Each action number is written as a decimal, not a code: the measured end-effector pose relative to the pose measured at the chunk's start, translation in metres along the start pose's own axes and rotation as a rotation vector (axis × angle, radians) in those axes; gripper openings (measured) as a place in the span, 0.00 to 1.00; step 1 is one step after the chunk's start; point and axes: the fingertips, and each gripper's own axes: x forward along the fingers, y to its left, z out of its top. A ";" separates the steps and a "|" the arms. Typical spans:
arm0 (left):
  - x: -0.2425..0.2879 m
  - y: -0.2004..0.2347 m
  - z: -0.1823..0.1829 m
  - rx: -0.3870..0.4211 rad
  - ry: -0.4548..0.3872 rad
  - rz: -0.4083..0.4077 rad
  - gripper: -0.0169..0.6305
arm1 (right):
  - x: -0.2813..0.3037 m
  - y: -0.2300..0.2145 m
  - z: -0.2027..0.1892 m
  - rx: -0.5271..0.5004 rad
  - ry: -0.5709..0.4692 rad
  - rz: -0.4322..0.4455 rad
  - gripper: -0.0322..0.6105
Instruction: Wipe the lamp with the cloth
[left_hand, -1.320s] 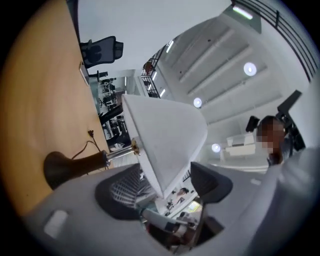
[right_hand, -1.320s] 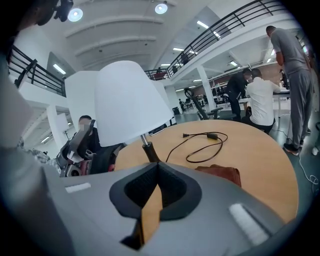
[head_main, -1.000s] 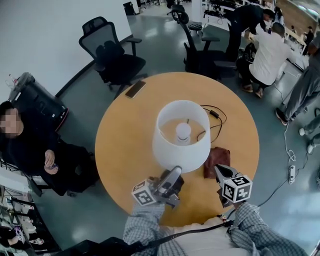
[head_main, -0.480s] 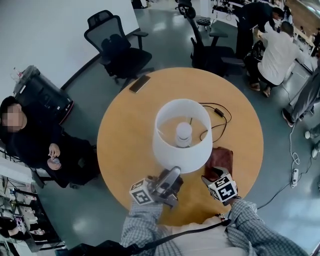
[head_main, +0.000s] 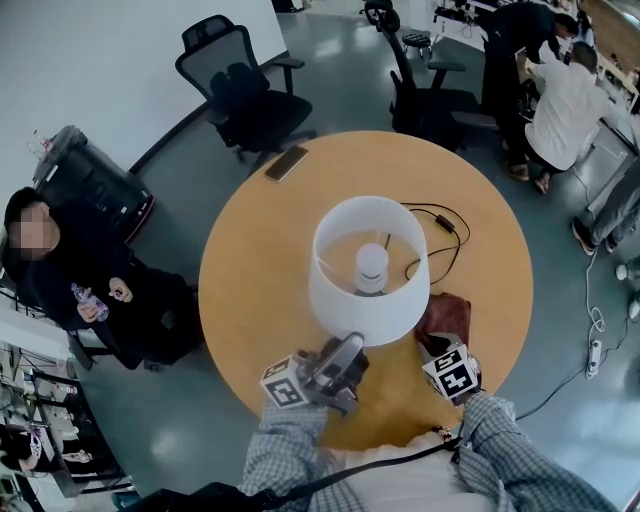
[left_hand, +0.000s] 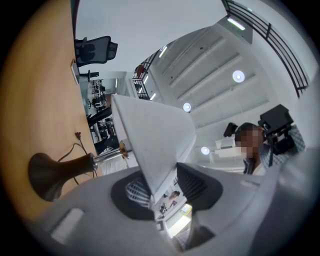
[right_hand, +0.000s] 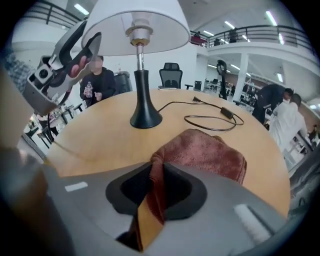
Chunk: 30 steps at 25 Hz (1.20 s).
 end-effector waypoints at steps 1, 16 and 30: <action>0.000 0.000 0.000 -0.001 -0.001 -0.001 0.24 | 0.001 -0.003 -0.002 0.023 0.006 0.027 0.15; -0.001 0.002 0.002 -0.006 0.011 -0.010 0.24 | -0.063 -0.034 0.063 0.351 -0.302 0.084 0.14; -0.004 0.005 -0.001 -0.016 0.025 -0.009 0.24 | -0.244 -0.035 0.256 0.306 -0.867 0.190 0.14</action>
